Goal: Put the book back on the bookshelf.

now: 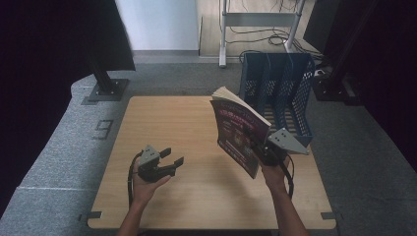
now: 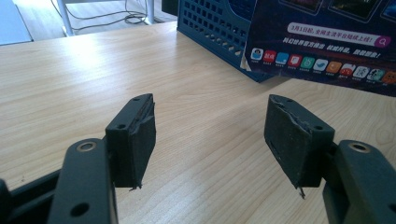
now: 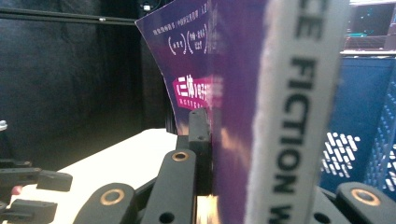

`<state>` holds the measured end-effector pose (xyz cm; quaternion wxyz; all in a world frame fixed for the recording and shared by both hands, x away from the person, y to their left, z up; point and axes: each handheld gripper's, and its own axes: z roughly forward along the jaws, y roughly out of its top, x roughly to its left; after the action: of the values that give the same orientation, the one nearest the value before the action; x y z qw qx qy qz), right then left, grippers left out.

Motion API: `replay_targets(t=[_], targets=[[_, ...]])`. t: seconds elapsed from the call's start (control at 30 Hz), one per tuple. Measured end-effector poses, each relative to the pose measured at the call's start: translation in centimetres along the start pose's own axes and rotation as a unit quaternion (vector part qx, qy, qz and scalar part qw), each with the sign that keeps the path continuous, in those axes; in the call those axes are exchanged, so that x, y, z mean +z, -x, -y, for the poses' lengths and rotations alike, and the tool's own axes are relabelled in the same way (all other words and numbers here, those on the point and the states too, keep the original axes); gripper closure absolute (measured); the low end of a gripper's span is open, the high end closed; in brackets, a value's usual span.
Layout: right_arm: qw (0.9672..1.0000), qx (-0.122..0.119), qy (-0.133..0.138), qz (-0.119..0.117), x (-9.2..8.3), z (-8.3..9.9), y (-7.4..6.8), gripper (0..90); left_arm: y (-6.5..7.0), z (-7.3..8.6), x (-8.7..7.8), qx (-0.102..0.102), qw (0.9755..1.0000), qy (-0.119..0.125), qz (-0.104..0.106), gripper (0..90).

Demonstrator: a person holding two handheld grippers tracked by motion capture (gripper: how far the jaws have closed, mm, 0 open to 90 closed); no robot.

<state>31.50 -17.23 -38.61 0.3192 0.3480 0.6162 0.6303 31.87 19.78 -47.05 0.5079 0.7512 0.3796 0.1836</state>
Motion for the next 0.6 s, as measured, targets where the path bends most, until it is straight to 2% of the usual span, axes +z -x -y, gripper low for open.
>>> replay_targets(t=[0.37, 0.6], targets=[[0.9996, 0.003, 0.02, 0.018, -0.6, -1.6, 1.1, 81.5, 0.1, 0.1, 0.2, -0.001, 1.0, -0.005, 0.004, 34.4], [0.9992, 0.003, 0.025, 0.03, -0.9, -2.4, 1.7, 81.5, -0.2, 0.1, -0.1, -0.01, 0.9999, 0.003, 0.002, 34.6]])
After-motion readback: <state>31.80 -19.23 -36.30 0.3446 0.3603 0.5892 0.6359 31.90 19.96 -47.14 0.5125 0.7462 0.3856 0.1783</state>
